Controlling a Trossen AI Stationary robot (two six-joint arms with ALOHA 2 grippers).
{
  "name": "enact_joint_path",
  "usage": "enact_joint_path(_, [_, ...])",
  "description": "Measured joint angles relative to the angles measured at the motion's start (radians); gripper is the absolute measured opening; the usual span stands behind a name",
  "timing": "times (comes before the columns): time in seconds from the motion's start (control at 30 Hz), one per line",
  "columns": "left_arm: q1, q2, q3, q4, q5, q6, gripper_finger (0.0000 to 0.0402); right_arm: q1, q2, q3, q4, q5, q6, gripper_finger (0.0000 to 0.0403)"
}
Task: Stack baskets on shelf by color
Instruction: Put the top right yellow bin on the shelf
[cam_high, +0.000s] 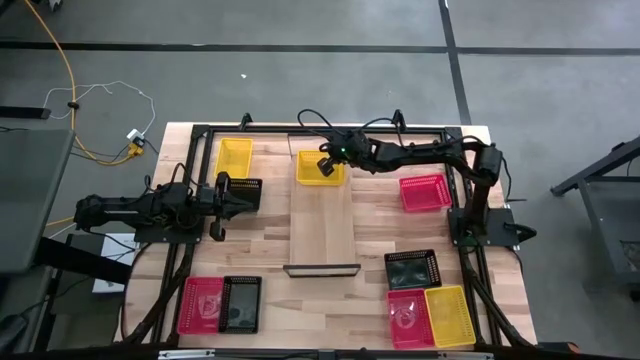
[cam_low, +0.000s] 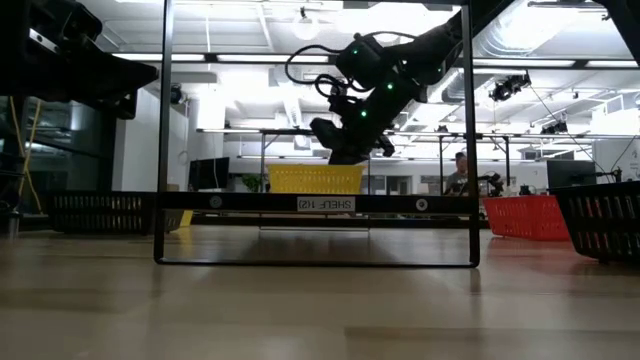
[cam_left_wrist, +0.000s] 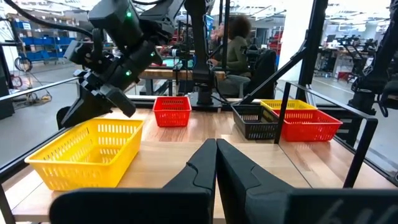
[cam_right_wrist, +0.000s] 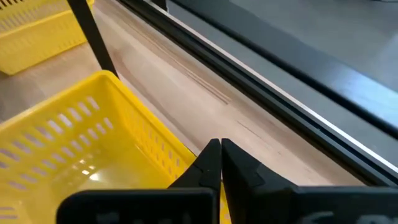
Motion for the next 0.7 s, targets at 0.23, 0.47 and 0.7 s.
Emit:
enact_joint_path(0.23, [0.000, 0.000, 0.000, 0.000, 0.000, 0.000, 0.0000, 0.000, 0.000, 0.000, 0.016, -0.023, -0.005, 0.0000])
enact_joint_path(0.47, [0.000, 0.000, 0.000, 0.000, 0.000, 0.000, 0.0000, 0.004, 0.000, 0.000, 0.018, -0.058, -0.031, 0.0000])
enact_joint_path(0.7, [0.000, 0.000, 0.000, 0.000, 0.000, 0.000, 0.0000, 0.014, 0.000, 0.000, 0.019, -0.071, -0.057, 0.0000])
